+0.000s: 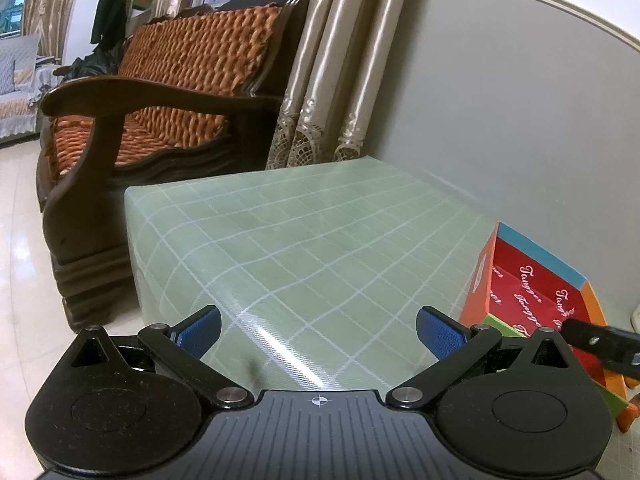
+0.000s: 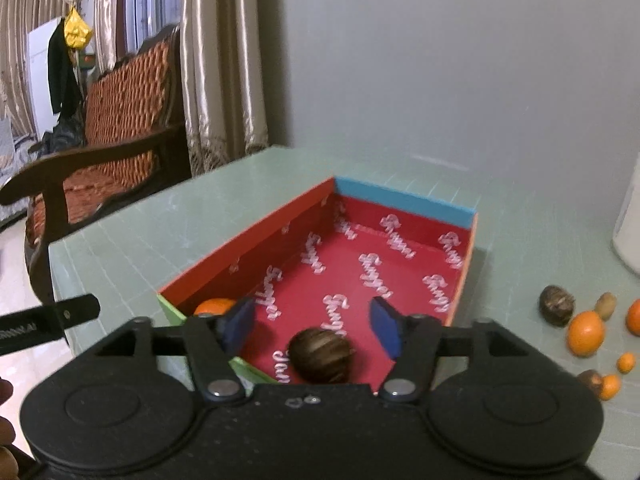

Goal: Organize fruits
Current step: 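Carry the water chestnut into the red tray and open the right gripper, then move the left tool to the orange-red persimmon piece and grasp it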

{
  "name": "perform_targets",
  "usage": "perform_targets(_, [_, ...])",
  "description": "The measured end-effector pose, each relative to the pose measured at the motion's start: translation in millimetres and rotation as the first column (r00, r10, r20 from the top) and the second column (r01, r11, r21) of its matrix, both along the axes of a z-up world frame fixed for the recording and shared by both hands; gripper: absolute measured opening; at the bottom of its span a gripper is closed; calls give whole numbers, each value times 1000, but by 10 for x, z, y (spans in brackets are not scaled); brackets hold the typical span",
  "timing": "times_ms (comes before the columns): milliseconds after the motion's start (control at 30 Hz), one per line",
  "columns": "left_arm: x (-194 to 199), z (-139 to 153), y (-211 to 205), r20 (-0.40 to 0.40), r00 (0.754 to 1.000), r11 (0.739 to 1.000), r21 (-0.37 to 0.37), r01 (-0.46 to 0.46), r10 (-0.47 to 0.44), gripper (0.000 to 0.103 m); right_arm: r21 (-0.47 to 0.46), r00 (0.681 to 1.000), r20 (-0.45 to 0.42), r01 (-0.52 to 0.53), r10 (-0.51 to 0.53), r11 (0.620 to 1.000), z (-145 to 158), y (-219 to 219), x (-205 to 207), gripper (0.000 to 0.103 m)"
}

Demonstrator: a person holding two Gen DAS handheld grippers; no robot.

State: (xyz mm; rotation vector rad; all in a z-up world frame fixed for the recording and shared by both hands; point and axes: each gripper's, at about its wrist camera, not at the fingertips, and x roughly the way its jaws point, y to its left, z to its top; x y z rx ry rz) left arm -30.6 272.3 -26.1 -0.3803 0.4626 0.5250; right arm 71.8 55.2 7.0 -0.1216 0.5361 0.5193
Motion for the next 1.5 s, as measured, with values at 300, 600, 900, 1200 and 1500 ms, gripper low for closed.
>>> perform_targets(300, [55,47,-211,-1,999,998,53,36,-36,103,50,997,51,51,-54,997,164,-403,-106,87])
perform_targets(600, [109,84,-489,-5,997,990,114,83,-83,103,73,983,77,159,-165,985,115,-954,-173,101])
perform_targets(900, [195,185,-990,21,983,965,196,176,-184,103,90,939,91,322,-330,942,-78,-1603,-195,103])
perform_targets(1200, [206,291,-1773,47,909,865,331,378,-415,103,98,793,135,586,-594,805,-315,-2263,-326,103])
perform_targets(1500, [336,257,-2399,12,830,783,342,520,-557,103,107,680,117,716,-724,690,-386,-2762,-512,103])
